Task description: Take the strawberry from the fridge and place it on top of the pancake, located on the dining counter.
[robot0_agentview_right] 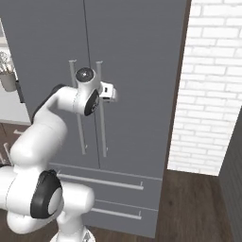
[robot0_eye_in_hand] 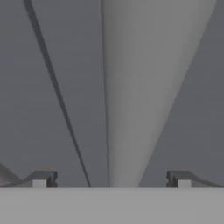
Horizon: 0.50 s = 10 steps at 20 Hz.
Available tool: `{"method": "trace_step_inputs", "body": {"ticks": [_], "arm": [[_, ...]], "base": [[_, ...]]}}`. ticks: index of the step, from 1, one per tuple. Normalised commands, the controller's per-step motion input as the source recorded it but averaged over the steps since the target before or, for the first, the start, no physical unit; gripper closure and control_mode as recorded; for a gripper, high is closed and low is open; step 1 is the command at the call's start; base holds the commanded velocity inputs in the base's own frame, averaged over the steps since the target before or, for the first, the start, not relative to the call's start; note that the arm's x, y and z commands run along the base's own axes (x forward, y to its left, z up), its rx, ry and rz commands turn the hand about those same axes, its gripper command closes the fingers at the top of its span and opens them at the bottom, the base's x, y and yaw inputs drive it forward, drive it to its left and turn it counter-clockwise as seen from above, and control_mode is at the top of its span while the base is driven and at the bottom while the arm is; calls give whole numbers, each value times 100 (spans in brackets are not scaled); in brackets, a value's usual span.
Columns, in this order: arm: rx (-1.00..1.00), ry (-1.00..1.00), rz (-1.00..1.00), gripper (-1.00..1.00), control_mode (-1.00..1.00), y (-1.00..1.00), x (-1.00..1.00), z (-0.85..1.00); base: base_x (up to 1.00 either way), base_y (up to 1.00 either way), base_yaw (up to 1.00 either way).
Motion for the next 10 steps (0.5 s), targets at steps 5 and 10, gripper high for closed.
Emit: {"method": "trace_step_inputs", "body": {"ticks": [5,10], "arm": [[0,-1,-4,-100,-100,-14,19,0],[0,-4,-4,-100,-100,-11,9,0]], "base": [[0,0,0],[0,0,0]]}}
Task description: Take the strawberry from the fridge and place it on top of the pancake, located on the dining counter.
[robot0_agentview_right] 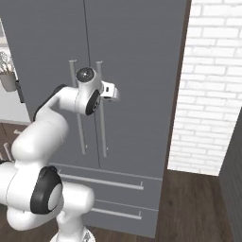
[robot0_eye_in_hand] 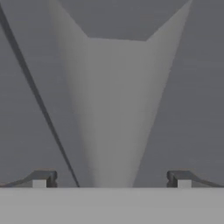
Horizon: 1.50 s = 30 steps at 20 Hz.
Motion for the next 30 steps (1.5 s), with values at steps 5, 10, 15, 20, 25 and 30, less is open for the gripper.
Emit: {"method": "trace_step_inputs", "body": {"ticks": [5,10,15,20,25,30], "arm": [[0,-10,-1,-100,-100,-9,27,-3],[0,-2,0,-100,-100,-5,30,-2],[0,0,0,100,-100,0,20,0],[0,4,0,100,-100,-5,-3,-3],[0,1,0,100,-100,-49,-66,-16],[0,10,0,100,-100,-80,-84,-27]], "base": [[0,0,0],[0,0,0],[0,0,0],[0,0,0],[0,0,0],[0,0,0]]}}
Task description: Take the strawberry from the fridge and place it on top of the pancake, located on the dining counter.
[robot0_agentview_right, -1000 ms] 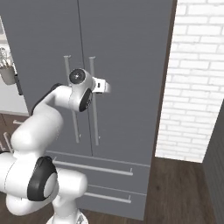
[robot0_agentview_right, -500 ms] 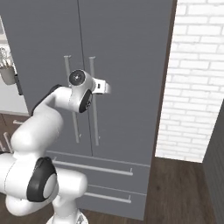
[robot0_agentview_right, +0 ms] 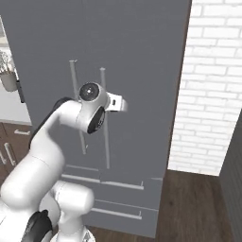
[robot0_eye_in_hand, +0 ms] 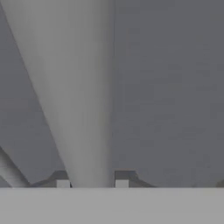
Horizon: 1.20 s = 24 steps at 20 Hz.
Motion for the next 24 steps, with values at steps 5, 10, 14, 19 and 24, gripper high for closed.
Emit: {"method": "trace_step_inputs", "body": {"ticks": [5,10,14,19,24], "arm": [[0,22,-2,100,-100,-96,-85,-31],[0,18,-4,100,-100,-100,-73,-56],[1,-2,-1,100,-100,-100,-59,-67],[7,-3,0,-100,-100,-62,-91,20],[-16,1,3,-100,-100,51,-88,52]], "base": [[0,0,0],[0,0,0],[0,0,0],[0,0,0],[0,0,0]]}}
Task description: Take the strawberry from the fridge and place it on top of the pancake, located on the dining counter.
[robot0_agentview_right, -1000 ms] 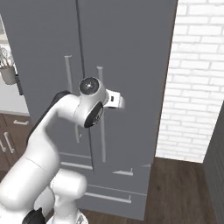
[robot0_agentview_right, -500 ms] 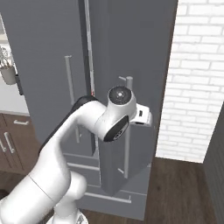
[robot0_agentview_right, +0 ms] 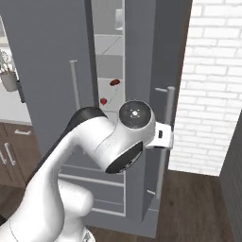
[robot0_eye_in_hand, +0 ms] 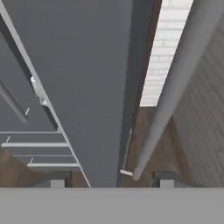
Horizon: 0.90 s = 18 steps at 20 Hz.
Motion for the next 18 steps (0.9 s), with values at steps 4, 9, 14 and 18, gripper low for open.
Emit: {"method": "trace_step_inputs", "body": {"ticks": [4,9,14,18], "arm": [[-54,0,6,-100,-100,100,-17,17],[-56,12,0,-100,-100,100,28,0],[-46,30,-14,-100,-100,39,100,0],[-29,35,-17,-100,-100,-9,100,0]], "base": [[0,0,0],[0,0,0],[0,0,0],[0,0,0]]}}
